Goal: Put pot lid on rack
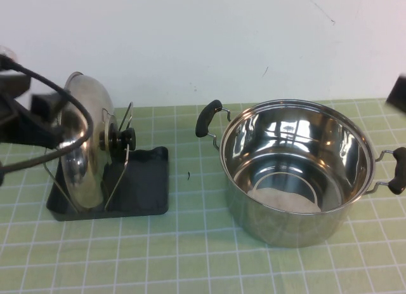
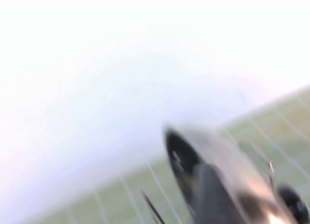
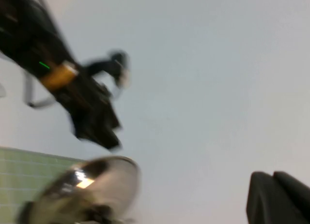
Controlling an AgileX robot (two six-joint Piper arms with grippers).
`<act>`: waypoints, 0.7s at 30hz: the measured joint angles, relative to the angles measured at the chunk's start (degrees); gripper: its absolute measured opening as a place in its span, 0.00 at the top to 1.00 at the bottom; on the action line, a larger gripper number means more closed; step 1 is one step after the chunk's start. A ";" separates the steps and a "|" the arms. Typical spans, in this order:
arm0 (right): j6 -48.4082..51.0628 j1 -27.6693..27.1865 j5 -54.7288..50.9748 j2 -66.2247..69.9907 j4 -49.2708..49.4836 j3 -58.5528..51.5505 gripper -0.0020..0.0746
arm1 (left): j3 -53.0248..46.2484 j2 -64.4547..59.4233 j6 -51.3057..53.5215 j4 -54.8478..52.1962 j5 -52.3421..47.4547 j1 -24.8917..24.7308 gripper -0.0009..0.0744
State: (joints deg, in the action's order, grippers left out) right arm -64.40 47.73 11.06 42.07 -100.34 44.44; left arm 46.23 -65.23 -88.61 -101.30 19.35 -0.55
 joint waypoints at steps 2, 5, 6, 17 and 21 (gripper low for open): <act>0.17 0.00 -7.01 0.00 0.00 0.00 0.98 | 0.00 4.16 0.99 0.11 -1.60 0.00 0.59; 5.87 0.00 -19.78 0.00 0.49 0.00 0.98 | 0.00 10.39 4.89 0.24 -6.69 0.00 0.87; 9.60 0.00 -24.34 0.00 0.80 0.00 0.98 | 0.00 11.81 5.50 0.26 -9.22 0.00 0.90; 55.86 0.00 -71.27 0.00 34.33 3.50 0.98 | 0.20 18.21 42.98 54.77 -53.66 0.00 0.99; 59.45 0.00 -76.02 -2.47 52.47 4.15 0.98 | -1.61 19.89 61.45 80.31 -55.06 0.00 0.99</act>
State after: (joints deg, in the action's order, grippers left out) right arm -4.95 47.73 -64.96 39.60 -47.88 48.59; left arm 44.62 -45.34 -27.15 -20.99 -35.71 -0.55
